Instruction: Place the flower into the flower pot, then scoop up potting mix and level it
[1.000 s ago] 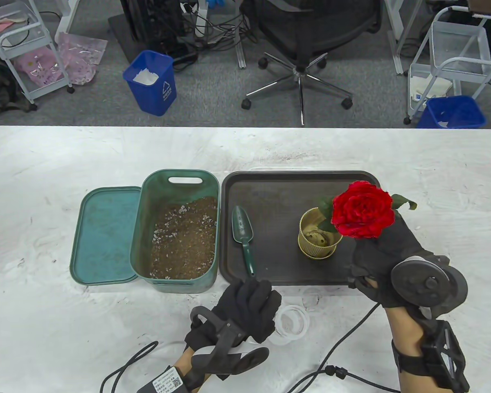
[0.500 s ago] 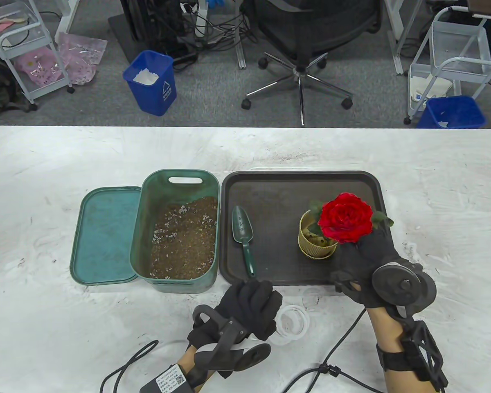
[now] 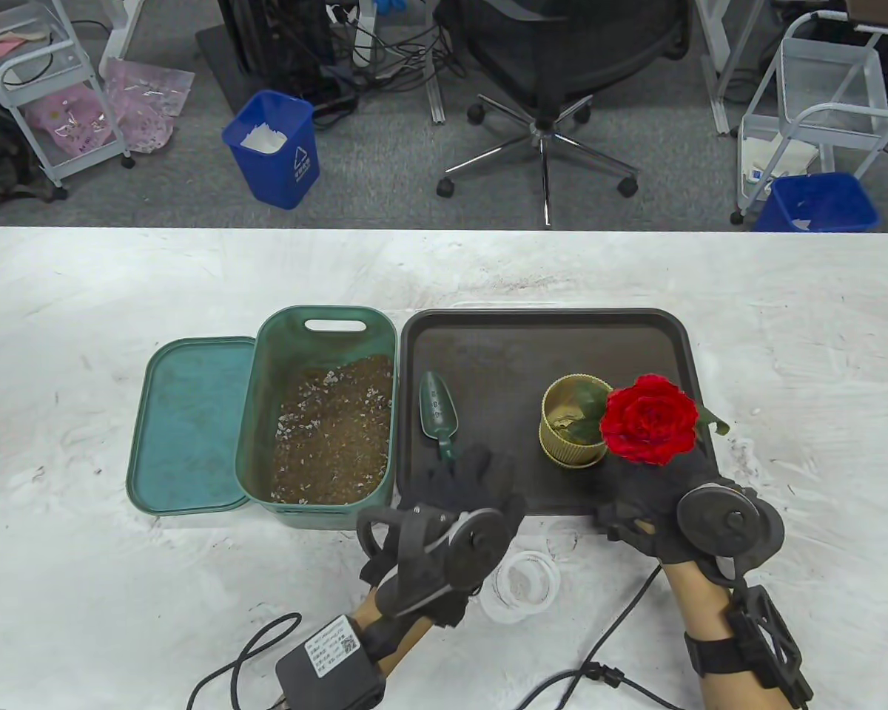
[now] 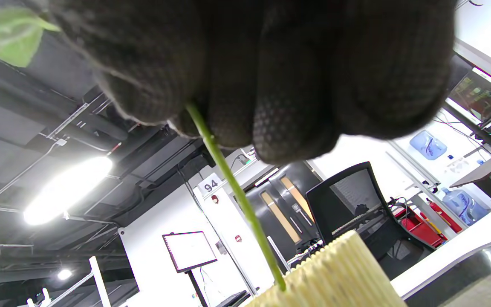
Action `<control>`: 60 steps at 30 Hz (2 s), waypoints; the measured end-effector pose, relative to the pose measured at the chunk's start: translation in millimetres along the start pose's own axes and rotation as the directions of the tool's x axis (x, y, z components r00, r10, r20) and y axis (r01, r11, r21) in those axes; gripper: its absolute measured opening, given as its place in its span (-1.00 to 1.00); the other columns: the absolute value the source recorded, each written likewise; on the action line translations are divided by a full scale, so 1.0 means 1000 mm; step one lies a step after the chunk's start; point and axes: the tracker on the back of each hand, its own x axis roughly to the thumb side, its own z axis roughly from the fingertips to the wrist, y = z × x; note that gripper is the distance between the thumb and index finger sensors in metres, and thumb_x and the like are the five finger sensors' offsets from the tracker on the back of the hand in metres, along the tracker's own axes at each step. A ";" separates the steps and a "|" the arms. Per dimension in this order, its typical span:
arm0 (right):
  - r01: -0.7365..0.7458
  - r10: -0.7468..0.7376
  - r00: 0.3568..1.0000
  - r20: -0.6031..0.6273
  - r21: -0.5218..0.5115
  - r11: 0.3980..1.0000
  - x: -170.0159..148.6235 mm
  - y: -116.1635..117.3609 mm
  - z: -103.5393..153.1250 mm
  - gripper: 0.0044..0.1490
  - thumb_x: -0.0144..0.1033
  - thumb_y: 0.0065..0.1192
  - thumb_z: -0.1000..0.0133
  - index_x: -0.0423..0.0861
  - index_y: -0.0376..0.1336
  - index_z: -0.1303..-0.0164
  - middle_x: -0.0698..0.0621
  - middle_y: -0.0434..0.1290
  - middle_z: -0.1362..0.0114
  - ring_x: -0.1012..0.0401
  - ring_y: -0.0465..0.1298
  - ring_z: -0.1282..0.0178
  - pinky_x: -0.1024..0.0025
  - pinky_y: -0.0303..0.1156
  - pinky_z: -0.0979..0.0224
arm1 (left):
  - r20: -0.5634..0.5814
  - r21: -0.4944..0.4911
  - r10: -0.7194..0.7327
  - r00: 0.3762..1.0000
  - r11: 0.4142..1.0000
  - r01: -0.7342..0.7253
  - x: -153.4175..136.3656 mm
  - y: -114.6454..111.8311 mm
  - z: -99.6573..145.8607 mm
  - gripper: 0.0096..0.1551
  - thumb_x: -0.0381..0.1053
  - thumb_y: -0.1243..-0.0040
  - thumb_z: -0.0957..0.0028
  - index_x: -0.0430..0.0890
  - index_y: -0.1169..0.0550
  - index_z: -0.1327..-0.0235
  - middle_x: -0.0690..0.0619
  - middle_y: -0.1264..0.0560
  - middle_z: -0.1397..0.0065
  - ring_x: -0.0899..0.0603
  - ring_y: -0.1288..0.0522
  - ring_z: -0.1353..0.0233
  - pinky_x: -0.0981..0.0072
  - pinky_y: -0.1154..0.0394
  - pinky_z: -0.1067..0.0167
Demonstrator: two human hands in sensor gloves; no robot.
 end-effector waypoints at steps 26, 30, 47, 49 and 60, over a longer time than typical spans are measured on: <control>-0.011 0.011 1.000 0.010 -0.003 1.000 0.002 -0.002 0.005 -0.55 -0.24 0.45 0.13 -0.03 0.50 0.03 -0.14 0.66 -0.04 -0.04 0.71 0.19 0.00 0.69 0.15 | -0.398 -0.648 -0.588 0.704 0.724 0.239 -0.040 -0.144 -0.093 -0.22 0.43 -0.19 0.18 -0.14 -0.73 0.04 -0.06 -0.74 0.12 -0.03 -0.77 0.44 0.26 -0.68 0.38; -0.009 0.009 1.000 0.002 -0.005 1.000 0.001 -0.003 0.005 -0.55 -0.24 0.45 0.13 -0.03 0.50 0.04 -0.15 0.66 -0.04 -0.05 0.71 0.19 -0.01 0.69 0.15 | -0.402 -0.627 -0.595 0.696 0.733 0.264 -0.038 -0.148 -0.094 -0.24 0.39 -0.24 0.19 -0.19 -0.73 0.08 -0.06 -0.73 0.14 0.00 -0.76 0.45 0.27 -0.68 0.38; 0.007 -0.007 1.000 -0.024 -0.001 1.000 -0.001 -0.004 0.004 -0.55 -0.24 0.45 0.13 -0.04 0.50 0.04 -0.14 0.66 -0.04 -0.05 0.71 0.19 0.00 0.69 0.16 | -0.390 -0.304 -0.174 0.904 0.951 0.052 -0.045 0.030 -0.061 -0.46 0.32 -0.35 0.21 0.03 -0.66 0.08 -0.03 -0.74 -0.08 -0.10 -0.91 0.12 0.18 -0.81 0.15; 0.008 -0.008 1.000 -0.023 0.000 1.000 -0.001 -0.004 0.004 -0.55 -0.24 0.45 0.13 -0.04 0.50 0.04 -0.15 0.66 -0.04 -0.05 0.71 0.19 0.00 0.69 0.16 | -0.466 -0.288 -0.065 0.882 0.954 -0.082 -0.075 0.049 -0.058 -0.50 0.25 -0.32 0.14 0.01 -0.62 0.03 -0.05 -0.74 -0.03 -0.09 -0.92 0.19 0.20 -0.83 0.20; 0.008 -0.008 1.000 -0.023 0.001 1.000 -0.001 -0.003 0.004 -0.55 -0.24 0.45 0.13 -0.04 0.50 0.05 -0.14 0.66 -0.04 -0.05 0.71 0.19 0.00 0.69 0.16 | -0.693 -0.312 0.011 0.721 0.897 -0.314 -0.200 0.055 -0.047 -0.37 0.15 -0.12 0.03 -0.14 -0.43 -0.23 0.07 -0.65 0.05 0.03 -0.73 0.47 0.33 -0.68 0.45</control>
